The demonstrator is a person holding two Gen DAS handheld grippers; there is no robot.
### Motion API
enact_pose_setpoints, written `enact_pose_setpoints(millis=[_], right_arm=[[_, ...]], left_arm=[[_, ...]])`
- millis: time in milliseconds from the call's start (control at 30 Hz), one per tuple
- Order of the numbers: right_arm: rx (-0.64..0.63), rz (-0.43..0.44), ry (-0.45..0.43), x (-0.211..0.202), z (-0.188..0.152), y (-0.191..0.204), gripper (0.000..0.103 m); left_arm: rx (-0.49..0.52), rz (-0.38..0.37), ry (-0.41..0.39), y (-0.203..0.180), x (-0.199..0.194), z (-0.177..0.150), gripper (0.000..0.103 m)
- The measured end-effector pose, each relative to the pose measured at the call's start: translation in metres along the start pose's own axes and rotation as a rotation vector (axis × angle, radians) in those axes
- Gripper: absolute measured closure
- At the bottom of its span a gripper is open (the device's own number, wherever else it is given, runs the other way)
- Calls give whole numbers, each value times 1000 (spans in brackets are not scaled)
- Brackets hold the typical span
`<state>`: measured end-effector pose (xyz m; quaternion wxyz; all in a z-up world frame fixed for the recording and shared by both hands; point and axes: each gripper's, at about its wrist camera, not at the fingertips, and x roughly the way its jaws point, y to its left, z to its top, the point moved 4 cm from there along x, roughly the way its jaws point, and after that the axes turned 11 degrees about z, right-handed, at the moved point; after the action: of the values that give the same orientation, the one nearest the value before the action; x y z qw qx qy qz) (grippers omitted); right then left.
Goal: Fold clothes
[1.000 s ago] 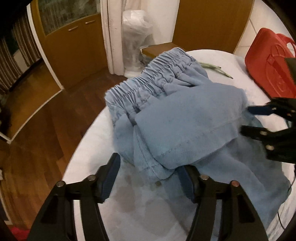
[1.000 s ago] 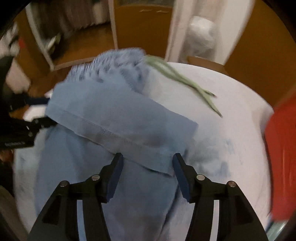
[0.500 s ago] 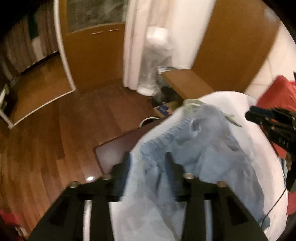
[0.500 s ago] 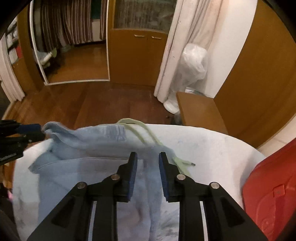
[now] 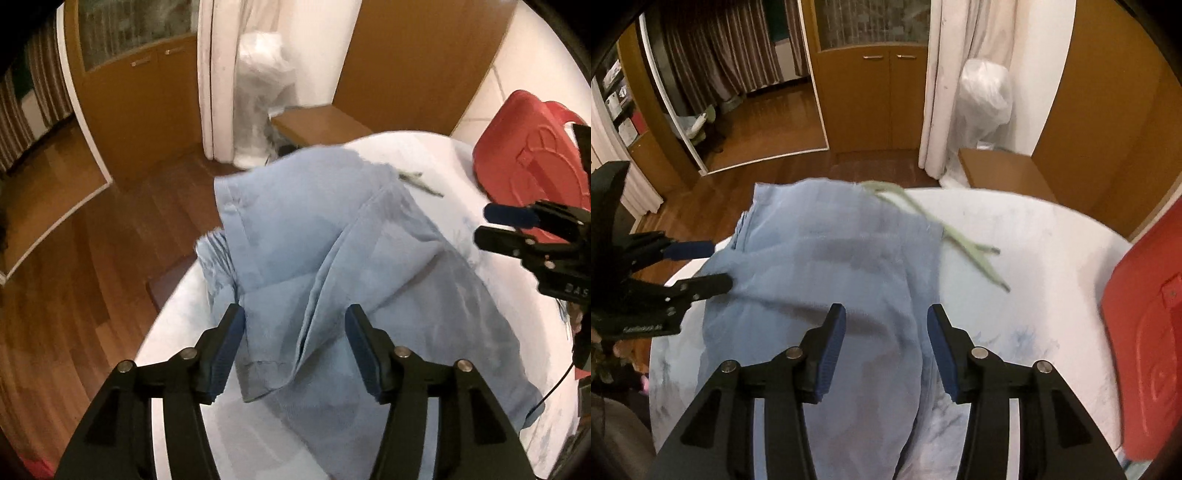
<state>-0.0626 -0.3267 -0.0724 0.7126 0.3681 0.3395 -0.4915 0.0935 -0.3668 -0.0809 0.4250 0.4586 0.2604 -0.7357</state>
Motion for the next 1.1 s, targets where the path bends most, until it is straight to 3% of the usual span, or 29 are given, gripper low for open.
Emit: enact_pose_setpoints(millis=[233,500,533,567,600,667,800,833,900,933,967,1033,1100], right_arm=[[30,93,-18,23,16,-9,57],[-25,107,1,72,35,-17,55],[-30,109,10,79,35,-18,54],[-35,112,21,86,36,-18,53],[-40,113,42,92,35,-18,64],[-75,82,64,95,34,-13,100],[-109,49,-70,55,42,-7,100],[-96,39,-115,43,46,-9,100],[-57,-4,-181,25,54,-23,100],[-31,-16,-187,21,57,-31,100],[-4,-28,-180,23,58,-37,99],[43,-51,-160,27,57,-47,93],[82,-69,-139,31,54,-55,76]], left_arm=[[17,10,5,1,3,-11,45],[30,27,15,-3,26,-11,45],[35,22,10,-3,26,-11,50],[38,10,1,-3,23,-10,73],[42,-1,-4,-2,20,-9,83],[48,-11,-26,0,9,-3,89],[76,-12,-118,-2,-15,19,90],[86,0,-138,-5,-16,28,90],[84,22,-147,-5,-13,44,74],[77,40,-151,-4,-11,51,53],[46,81,-149,2,-9,57,41],[5,91,-140,14,-8,61,41],[-16,110,-134,25,-9,60,41]])
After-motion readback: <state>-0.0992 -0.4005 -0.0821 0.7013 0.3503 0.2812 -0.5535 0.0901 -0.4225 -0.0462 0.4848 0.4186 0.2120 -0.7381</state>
